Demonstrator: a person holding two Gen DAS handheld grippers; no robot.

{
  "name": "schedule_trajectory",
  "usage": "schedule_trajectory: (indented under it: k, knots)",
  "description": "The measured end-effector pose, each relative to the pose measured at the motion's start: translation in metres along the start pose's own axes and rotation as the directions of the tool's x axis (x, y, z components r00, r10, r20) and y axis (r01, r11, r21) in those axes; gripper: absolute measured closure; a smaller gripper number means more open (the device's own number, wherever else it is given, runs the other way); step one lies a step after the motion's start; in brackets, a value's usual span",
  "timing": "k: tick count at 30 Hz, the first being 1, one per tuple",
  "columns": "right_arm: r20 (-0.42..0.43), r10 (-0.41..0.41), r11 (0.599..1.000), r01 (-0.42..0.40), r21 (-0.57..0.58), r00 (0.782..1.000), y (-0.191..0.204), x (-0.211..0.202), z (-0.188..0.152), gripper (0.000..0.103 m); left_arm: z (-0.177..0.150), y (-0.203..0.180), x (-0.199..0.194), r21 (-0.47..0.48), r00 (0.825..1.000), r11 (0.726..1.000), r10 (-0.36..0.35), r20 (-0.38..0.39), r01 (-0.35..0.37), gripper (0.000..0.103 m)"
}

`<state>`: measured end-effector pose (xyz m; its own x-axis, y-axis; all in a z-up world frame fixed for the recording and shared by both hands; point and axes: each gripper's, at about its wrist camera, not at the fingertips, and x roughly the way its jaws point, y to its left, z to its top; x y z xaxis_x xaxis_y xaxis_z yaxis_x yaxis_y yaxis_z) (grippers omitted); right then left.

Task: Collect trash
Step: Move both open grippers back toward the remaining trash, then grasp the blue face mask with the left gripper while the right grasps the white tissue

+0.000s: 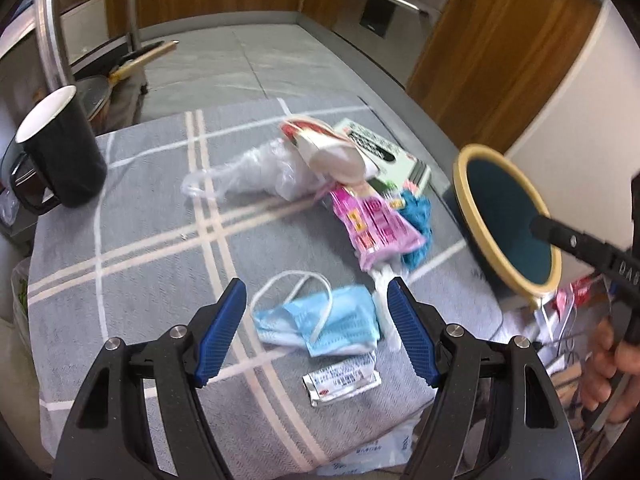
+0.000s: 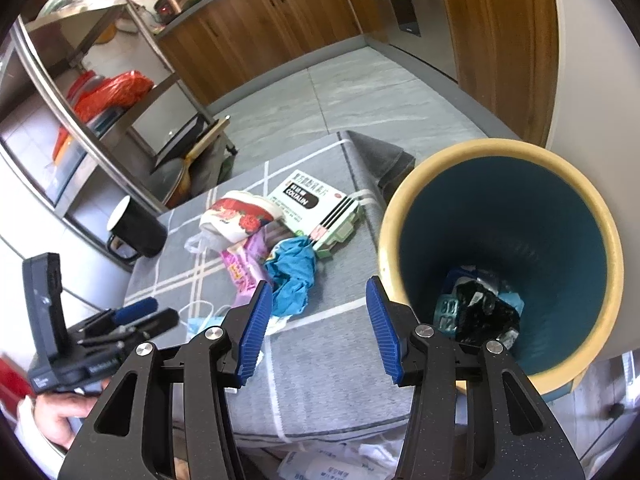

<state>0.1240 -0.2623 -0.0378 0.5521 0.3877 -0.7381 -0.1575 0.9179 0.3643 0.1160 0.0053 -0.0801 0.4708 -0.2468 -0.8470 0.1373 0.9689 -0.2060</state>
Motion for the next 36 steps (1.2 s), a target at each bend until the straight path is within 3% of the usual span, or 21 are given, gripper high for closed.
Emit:
schedule_trajectory:
  k: [5, 8, 10, 19, 23, 25, 28, 36]
  knots:
    - [-0.017, 0.005, 1.000, -0.005, -0.005, 1.000, 0.004, 0.006, -0.001, 0.052, -0.009, -0.013, 0.011, 0.098, 0.999, 0.995, -0.013, -0.050, 0.018, 0.033]
    - [-0.025, 0.008, 1.000, -0.009, -0.013, 1.000, 0.007, 0.008, -0.003, 0.052, -0.012, -0.020, 0.019, 0.151, 0.998, 0.989, 0.005, -0.070, 0.006, 0.039]
    - [-0.032, 0.010, 1.000, -0.010, -0.019, 0.999, 0.009, 0.010, -0.004, 0.052, -0.014, -0.021, 0.025, 0.166, 0.996, 0.986, 0.015, -0.083, -0.001, 0.044]
    - [-0.061, 0.004, 1.000, -0.006, -0.027, 0.998, 0.009, 0.016, -0.010, 0.052, -0.016, -0.029, 0.055, 0.218, 0.990, 0.976, 0.041, -0.137, -0.010, 0.044]
    - [-0.074, 0.005, 0.999, -0.007, -0.037, 0.997, 0.011, 0.020, -0.012, 0.052, -0.018, -0.024, 0.057, 0.213, 0.990, 0.977, 0.042, -0.131, -0.014, 0.055]
    - [-0.081, 0.007, 0.999, -0.010, -0.044, 0.997, 0.014, 0.022, -0.014, 0.052, -0.017, -0.021, 0.055, 0.203, 0.991, 0.979, 0.035, -0.132, -0.007, 0.071]
    - [-0.093, 0.011, 0.998, -0.017, -0.059, 0.996, 0.022, 0.027, -0.017, 0.052, -0.016, -0.013, 0.052, 0.189, 0.991, 0.982, 0.043, -0.127, -0.018, 0.083]
    - [-0.137, 0.026, 0.992, -0.043, -0.120, 0.990, 0.048, 0.047, -0.027, 0.052, -0.011, 0.028, 0.034, 0.066, 0.995, 0.996, 0.061, -0.084, -0.055, 0.087]
